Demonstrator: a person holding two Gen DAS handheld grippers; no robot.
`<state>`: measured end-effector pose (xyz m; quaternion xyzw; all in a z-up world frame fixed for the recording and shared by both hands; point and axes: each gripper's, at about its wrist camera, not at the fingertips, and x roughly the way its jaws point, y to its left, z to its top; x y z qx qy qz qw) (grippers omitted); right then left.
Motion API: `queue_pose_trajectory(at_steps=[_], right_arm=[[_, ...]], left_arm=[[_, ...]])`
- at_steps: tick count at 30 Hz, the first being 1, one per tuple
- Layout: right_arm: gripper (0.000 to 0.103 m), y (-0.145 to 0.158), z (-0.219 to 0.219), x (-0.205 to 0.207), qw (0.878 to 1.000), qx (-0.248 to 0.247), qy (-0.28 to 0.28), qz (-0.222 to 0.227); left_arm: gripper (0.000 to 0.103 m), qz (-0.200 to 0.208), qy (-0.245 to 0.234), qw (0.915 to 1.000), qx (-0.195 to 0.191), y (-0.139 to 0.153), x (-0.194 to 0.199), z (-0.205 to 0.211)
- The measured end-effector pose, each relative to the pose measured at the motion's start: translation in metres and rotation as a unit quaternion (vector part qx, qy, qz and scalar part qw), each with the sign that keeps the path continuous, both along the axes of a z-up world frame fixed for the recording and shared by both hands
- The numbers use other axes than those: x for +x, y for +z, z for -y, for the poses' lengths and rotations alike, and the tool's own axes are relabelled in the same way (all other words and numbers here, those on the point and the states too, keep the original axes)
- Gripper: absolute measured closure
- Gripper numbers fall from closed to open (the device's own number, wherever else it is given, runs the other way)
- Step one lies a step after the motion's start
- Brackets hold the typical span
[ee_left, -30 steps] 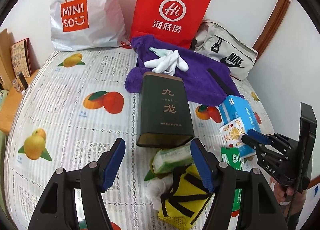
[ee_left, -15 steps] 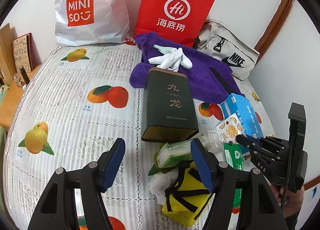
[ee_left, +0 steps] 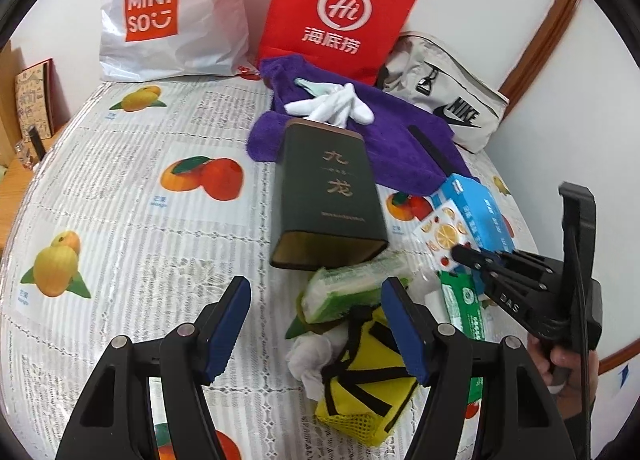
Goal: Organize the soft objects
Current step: 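Grasp the green wipes packet with the left tool while the right tool holds the card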
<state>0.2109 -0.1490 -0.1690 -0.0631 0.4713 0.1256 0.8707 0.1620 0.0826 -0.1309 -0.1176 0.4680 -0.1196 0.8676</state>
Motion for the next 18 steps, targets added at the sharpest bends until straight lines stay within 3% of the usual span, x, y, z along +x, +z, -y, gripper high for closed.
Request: queue_pose_trajectory(at_steps=[10,18], right_arm=[[0.101,0.036,0.013,-0.035,0.998,0.026,0.0,0.051],[0.101,0.062,0.042,-0.082,0.995,0.055,0.008,0.078]], left_arm=[[0.026,0.006,-0.007,0.9999,0.008,-0.005,0.005,0.036],[0.026,0.006,0.015,0.9969,0.077,-0.023,0.015,0.064]])
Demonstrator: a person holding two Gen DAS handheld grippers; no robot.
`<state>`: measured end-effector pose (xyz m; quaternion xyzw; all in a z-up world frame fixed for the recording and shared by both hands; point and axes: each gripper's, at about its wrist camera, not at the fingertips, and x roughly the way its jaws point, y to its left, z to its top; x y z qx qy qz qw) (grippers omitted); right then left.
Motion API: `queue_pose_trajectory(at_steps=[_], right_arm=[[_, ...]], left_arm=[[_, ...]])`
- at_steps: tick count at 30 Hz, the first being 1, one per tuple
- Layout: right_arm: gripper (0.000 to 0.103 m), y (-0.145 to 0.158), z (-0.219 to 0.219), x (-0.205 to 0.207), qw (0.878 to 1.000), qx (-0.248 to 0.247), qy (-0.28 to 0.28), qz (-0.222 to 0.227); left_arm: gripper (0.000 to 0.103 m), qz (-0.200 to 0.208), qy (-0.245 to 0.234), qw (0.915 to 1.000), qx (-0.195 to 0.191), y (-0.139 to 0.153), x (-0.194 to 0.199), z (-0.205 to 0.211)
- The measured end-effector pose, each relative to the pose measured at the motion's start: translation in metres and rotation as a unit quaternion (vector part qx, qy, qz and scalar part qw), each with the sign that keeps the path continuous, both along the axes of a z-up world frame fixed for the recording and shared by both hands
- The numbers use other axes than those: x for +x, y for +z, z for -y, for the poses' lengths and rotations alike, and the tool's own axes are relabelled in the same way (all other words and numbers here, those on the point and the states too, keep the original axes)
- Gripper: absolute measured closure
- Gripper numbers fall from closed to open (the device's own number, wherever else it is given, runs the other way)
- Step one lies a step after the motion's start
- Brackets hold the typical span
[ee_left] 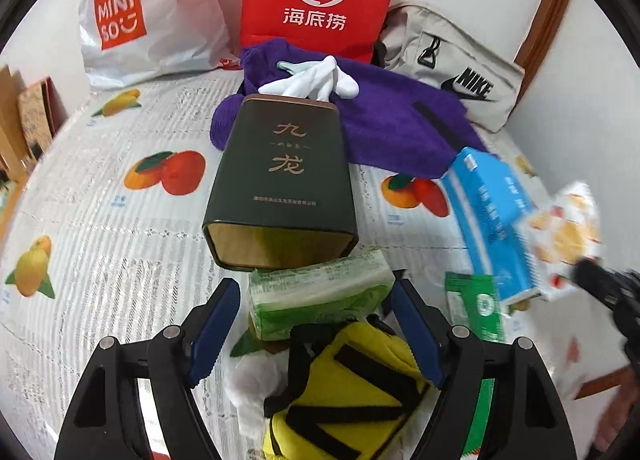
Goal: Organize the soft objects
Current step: 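Grasp the green wipes packet with the left tool while the right tool holds the card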
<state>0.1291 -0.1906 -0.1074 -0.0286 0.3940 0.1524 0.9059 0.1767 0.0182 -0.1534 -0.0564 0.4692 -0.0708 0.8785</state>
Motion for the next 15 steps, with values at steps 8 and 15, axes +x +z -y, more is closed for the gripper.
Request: queue_pose_trajectory(at_steps=[8,15], right_arm=[[0.101,-0.004,0.028,-0.045,1.0,0.014,-0.004,-0.001],[0.101,-0.03,0.047,-0.062,0.999,0.032,-0.018,-0.027]], left_arm=[[0.026,0.014,0.002,0.998,0.062,-0.009,0.007,0.02],[0.04,0.024,0.007,0.9993,0.026,-0.006,0.001,0.006]])
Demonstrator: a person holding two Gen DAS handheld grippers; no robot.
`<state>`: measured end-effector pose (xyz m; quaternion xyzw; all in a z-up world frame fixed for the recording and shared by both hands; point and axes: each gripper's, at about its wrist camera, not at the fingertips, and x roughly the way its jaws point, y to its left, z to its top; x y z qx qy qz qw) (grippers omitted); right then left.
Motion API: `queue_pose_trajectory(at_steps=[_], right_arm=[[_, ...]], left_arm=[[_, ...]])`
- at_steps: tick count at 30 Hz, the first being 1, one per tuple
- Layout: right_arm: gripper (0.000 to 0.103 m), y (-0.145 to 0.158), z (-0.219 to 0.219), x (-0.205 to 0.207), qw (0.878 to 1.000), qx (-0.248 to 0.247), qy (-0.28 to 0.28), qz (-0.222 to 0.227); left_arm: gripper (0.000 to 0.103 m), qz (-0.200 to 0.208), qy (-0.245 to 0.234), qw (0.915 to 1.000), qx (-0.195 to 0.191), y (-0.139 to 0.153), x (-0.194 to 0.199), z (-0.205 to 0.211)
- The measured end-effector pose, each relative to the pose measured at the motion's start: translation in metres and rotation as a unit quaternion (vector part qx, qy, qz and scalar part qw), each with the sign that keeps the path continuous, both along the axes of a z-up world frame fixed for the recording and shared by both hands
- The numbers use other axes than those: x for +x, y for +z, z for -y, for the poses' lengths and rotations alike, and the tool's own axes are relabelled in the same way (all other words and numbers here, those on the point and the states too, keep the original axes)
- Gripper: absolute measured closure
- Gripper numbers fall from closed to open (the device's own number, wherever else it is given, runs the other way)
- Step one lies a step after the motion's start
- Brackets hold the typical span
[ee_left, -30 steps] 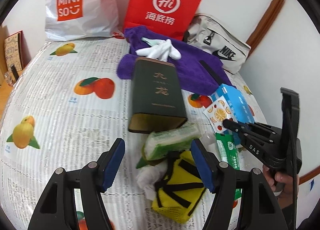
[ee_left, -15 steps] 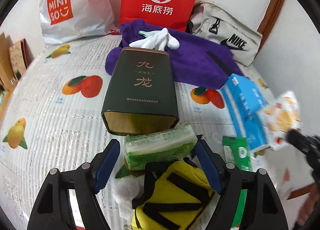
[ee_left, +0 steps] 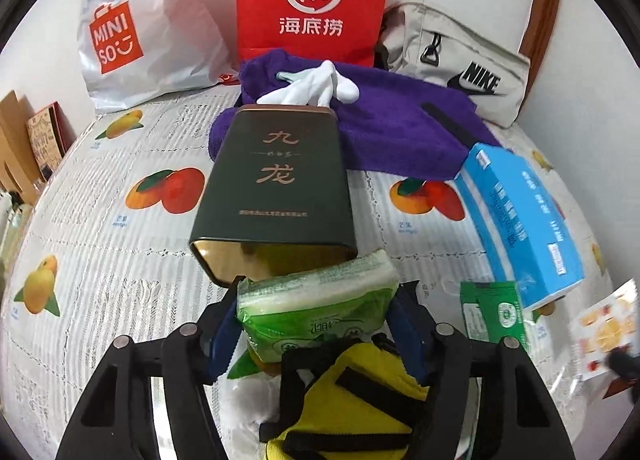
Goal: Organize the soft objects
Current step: 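Grasp the green wipes packet with the left tool while the right tool holds the card, then carry the wipes packet with the left tool while the right tool carries the card toward the towel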
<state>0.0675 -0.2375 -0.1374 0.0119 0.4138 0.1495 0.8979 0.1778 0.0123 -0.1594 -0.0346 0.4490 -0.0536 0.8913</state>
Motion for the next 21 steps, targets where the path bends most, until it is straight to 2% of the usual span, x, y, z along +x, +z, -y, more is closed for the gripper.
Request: queue_pose_trajectory(at_steps=[9,14,21], right_arm=[[0.101,-0.032,0.008,0.0,0.999,-0.012,-0.016,-0.031],[0.101,-0.037,0.006,0.004,0.999,-0.009,-0.02,-0.039],[0.101,-0.029,0.005,0.011,0.999,-0.014,-0.017,-0.035]], left_arm=[[0.041,0.031,0.018,0.9971,-0.068,0.027,-0.021,-0.025],[0.041,0.042,0.028,0.9963,-0.069,0.04,-0.03,-0.036],[0.04,0.05,0.047,0.9954,-0.067,0.056,-0.037,-0.05]])
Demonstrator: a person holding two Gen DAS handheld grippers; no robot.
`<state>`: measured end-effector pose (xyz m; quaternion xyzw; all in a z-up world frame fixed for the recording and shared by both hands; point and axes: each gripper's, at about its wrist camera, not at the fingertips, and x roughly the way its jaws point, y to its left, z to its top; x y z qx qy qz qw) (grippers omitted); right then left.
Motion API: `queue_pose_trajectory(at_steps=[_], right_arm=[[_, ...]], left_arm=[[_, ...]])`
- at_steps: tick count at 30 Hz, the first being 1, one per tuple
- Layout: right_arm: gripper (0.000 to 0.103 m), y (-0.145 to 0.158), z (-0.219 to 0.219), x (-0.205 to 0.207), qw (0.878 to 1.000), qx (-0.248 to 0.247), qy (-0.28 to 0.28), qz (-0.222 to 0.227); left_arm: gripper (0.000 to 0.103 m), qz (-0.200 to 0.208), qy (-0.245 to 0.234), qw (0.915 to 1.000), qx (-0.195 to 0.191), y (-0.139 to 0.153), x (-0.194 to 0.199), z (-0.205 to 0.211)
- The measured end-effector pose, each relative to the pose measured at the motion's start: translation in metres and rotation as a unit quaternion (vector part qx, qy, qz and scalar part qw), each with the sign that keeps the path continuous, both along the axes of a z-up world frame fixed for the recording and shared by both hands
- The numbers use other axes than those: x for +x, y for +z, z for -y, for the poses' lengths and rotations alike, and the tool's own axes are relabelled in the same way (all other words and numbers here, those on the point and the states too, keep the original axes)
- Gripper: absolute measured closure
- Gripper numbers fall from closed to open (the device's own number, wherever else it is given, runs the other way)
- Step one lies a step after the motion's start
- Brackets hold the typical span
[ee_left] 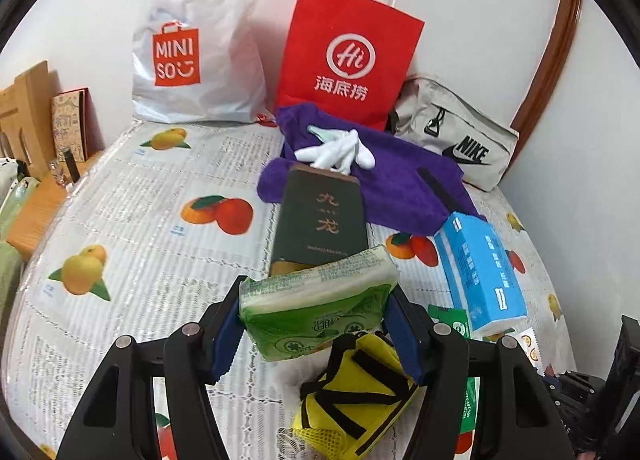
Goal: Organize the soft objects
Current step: 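Carry the wipes packet with the left tool while the right tool carries the card toward the towel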
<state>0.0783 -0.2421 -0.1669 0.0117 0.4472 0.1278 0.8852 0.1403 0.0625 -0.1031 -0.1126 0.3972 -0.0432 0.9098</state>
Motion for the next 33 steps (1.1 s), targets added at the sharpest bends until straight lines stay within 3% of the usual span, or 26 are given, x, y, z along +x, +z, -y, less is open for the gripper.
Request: queue_pose_trajectory(at_steps=[15,33], right_arm=[[0.101,0.049,-0.003,0.016,0.999,0.016,0.02,0.044],[0.101,0.087,-0.005,0.108,0.997,0.008,0.007,0.075]], left_arm=[[0.04,0.002,-0.005,1.0,-0.001,0.016,0.019,-0.001],[0.04,-0.006,-0.029,0.9994,-0.018,0.033,0.075,0.007]])
